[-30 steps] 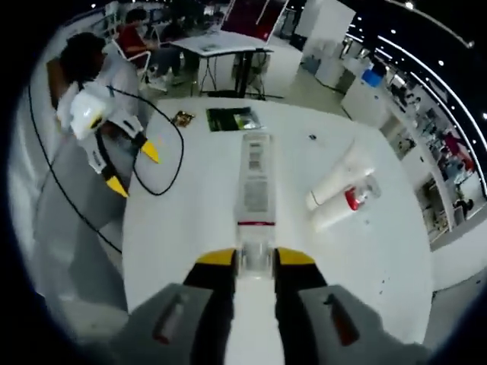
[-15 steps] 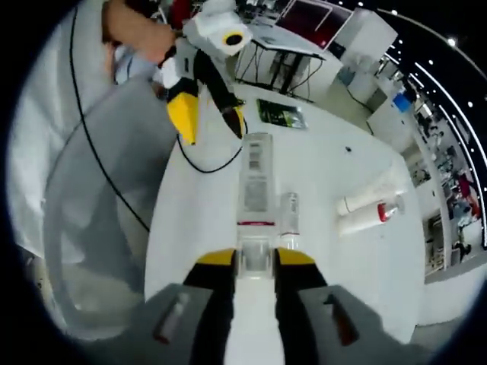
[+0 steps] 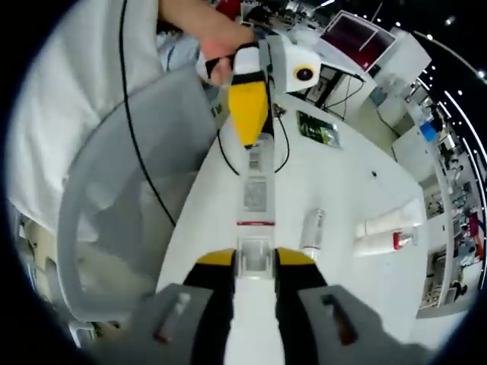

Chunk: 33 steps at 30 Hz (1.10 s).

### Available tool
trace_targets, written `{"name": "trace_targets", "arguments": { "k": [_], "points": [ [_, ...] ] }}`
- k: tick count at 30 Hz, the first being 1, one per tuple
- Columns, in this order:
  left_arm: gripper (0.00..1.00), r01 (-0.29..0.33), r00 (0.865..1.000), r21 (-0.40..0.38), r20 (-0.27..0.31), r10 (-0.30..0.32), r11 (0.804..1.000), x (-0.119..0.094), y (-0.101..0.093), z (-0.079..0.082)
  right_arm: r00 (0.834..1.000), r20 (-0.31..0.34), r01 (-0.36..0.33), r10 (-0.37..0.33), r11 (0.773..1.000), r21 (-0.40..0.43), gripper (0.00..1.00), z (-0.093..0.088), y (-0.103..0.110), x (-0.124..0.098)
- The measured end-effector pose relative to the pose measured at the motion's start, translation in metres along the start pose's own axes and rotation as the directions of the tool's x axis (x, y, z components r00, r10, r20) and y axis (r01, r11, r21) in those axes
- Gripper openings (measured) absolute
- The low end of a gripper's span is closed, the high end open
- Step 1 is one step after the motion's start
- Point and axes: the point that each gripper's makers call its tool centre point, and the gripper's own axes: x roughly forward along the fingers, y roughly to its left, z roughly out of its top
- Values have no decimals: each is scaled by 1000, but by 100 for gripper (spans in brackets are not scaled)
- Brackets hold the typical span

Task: Arrange the skincare products in the storage area until every visible bottle or jar stands upright without overlapping.

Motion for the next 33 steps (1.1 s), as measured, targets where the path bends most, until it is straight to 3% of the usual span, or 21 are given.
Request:
{"name": "trace_targets", "arguments": {
  "k": [3,5,11,15,19,21,24,25,28,31,32,33],
  "points": [
    [24,3,1000,-11,-12,-3,1000,2,3,-3,1000,14,-12,12,1000,-9,18,4,2,1],
    [25,-13,1000,-10,-11,13,1000,3,8,-5,1000,19,-14,14,1000,-15,18,5,1,2],
    [23,18,1000,-15,-14,-18,1000,0,9,-10,999,25,-28,29,999,-46,19,5,2,4],
    [23,24,999,-28,25,-23,999,-2,10,-6,999,32,-33,35,999,-38,19,5,-2,8],
    [23,25,998,-62,52,-22,998,-3,15,-4,999,36,-35,32,993,111,21,1,-5,10],
    [23,52,996,-124,82,-42,991,-4,13,0,997,72,-31,19,986,166,23,3,-10,9],
    [23,85,987,-160,151,-60,983,-9,13,11,997,72,-10,-13,953,304,36,-9,-16,7],
    [23,98,982,-179,175,-67,979,-10,13,15,997,76,-13,-15,931,365,40,-12,-16,8],
    [23,155,966,-209,235,-104,965,-17,11,24,991,114,-10,-67,821,570,42,-21,-21,8],
    [23,162,963,-215,249,-107,963,-19,12,26,971,208,-86,-118,642,762,42,-17,-22,10],
    [23,162,961,-220,256,-103,962,-18,13,26,947,288,-169,-140,548,819,42,-9,-21,9],
    [23,176,956,-230,273,-110,957,-18,13,29,920,348,-231,-179,469,852,42,-1,-24,8]
  ]
}}
